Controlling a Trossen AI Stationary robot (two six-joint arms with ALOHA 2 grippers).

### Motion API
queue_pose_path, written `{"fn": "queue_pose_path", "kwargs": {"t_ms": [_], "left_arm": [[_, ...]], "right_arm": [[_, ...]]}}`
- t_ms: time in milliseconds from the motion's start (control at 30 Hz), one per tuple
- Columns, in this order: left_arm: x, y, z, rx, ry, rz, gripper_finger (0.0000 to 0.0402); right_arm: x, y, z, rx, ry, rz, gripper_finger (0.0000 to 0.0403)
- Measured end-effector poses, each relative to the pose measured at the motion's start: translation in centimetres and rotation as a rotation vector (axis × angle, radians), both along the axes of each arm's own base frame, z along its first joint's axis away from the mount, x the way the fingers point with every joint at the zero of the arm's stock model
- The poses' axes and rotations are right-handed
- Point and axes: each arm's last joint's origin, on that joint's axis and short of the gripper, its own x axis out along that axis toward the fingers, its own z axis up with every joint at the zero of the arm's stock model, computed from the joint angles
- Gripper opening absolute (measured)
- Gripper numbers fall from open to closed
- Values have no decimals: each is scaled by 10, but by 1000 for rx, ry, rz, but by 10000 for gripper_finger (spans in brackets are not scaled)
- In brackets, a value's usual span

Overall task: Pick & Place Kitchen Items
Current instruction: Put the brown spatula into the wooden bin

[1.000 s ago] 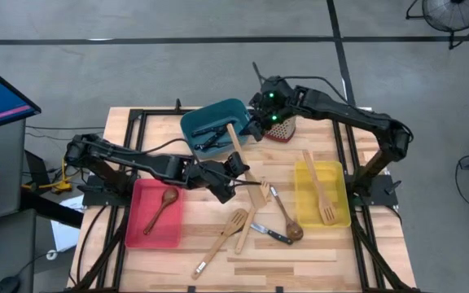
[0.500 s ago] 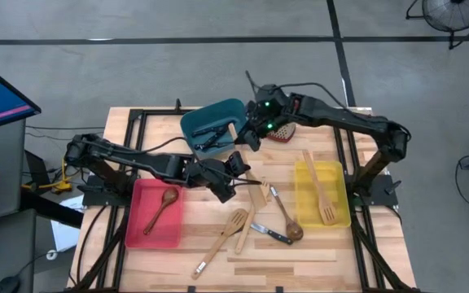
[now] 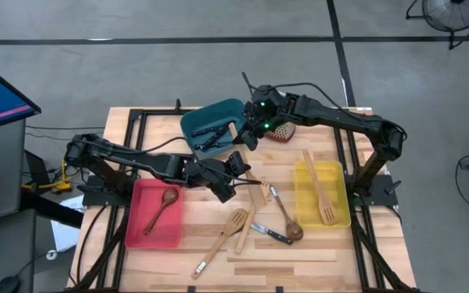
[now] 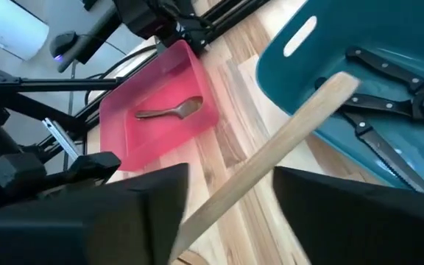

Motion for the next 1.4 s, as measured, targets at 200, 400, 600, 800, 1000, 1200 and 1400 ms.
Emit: {"fn": "queue_pose_path", "kwargs": {"t_ms": [200, 400, 600, 800, 1000, 1200, 1400], "left_arm": [[0, 0, -1, -1, 3, 3, 63], [0, 0, 1, -2, -8, 4, 49], [0, 0, 2, -10, -24, 33, 27], [-7, -7, 11, -98, -101, 96, 17], [-20, -9, 32, -436, -314, 219, 3], [-52, 5, 72, -790, -533, 306, 3], [-89, 11, 99, -967, -618, 243, 3]], "right_arm": [[-1, 1, 2, -27, -9, 28, 38], [-1, 0, -1, -25, 6, 23, 45], [-3, 1, 1, -58, 6, 34, 23], [-35, -1, 35, -128, -61, 7, 23], [-97, 4, 78, -210, -76, -98, 23], [-155, 23, 81, -209, -22, -193, 23], [-192, 41, 39, -150, -49, -248, 23]]}}
